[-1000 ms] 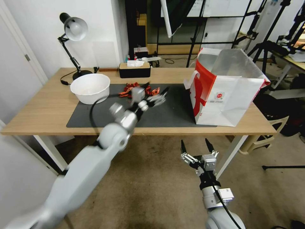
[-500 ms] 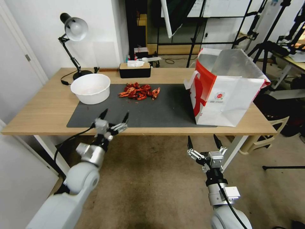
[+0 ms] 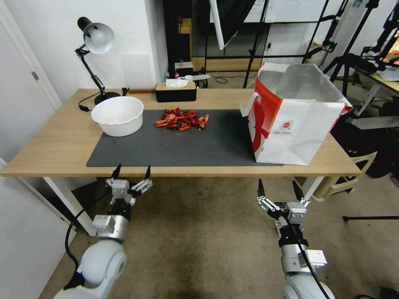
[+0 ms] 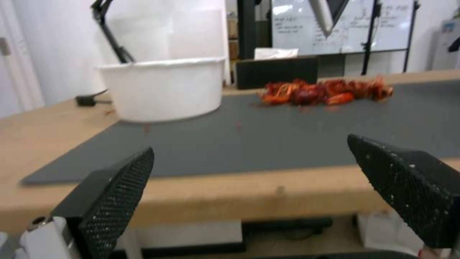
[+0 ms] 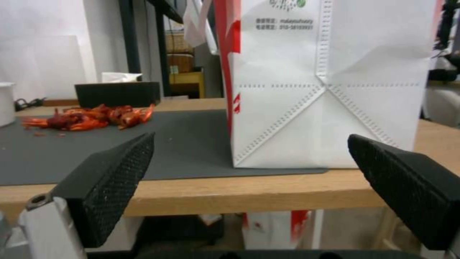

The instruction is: Close the takeout container lid, then place the container into the takeout bag.

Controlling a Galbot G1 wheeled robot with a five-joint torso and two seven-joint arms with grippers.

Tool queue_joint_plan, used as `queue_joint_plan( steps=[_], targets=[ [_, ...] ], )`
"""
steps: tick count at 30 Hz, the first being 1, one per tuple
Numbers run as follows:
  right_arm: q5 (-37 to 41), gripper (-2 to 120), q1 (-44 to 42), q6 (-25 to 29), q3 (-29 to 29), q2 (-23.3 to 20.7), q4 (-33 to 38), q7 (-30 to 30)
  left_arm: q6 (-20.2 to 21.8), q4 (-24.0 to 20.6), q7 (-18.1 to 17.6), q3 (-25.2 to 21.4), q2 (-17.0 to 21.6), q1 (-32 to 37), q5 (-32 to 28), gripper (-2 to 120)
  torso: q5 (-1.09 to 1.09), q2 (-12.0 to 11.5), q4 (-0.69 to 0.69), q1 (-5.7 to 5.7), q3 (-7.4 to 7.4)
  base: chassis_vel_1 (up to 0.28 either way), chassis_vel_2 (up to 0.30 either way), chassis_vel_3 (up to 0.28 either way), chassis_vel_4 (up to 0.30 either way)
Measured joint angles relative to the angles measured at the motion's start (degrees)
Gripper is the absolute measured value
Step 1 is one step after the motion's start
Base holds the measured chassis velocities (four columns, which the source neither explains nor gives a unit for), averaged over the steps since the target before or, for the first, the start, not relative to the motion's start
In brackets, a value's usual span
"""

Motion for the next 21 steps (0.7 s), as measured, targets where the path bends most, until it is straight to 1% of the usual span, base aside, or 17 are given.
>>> queue_joint_plan(
  steps=[4, 6, 11, 21],
  targets=[
    [1.69, 100, 0.54, 0.42, 0.02, -0.16, -0.86, -2.08, -0.75, -0.33, -0.59, -0.24, -0.79, 2.14, 1.01, 100, 0.0, 0.0, -0.01, 0.0, 0.0, 0.0, 0.0, 0.0, 0.0],
    [2.66, 100, 0.95, 0.81, 0.06, -0.22, -1.53, -3.78, -1.07, -0.52, -1.49, -0.25, -1.5, 3.4, 1.79, 100, 0.0, 0.0, -0.01, 0.0, 0.0, 0.0, 0.0, 0.0, 0.0],
    [4.12, 100, 1.37, 0.93, -0.08, -0.78, -2.03, -5.78, -1.96, -0.71, -2.43, -0.42, -2.2, 4.35, 2.32, 100, 0.0, 0.0, -0.01, 0.0, 0.0, 0.0, 0.0, 0.0, 0.0],
    [4.3, 100, 1.46, 0.95, -0.18, -0.91, -2.09, -6.07, -2.11, -0.88, -2.65, -0.46, -2.3, 4.43, 2.26, 100, 0.0, 0.0, -0.02, 0.0, 0.01, 0.0, 0.0, 0.0, 0.0]
  ],
)
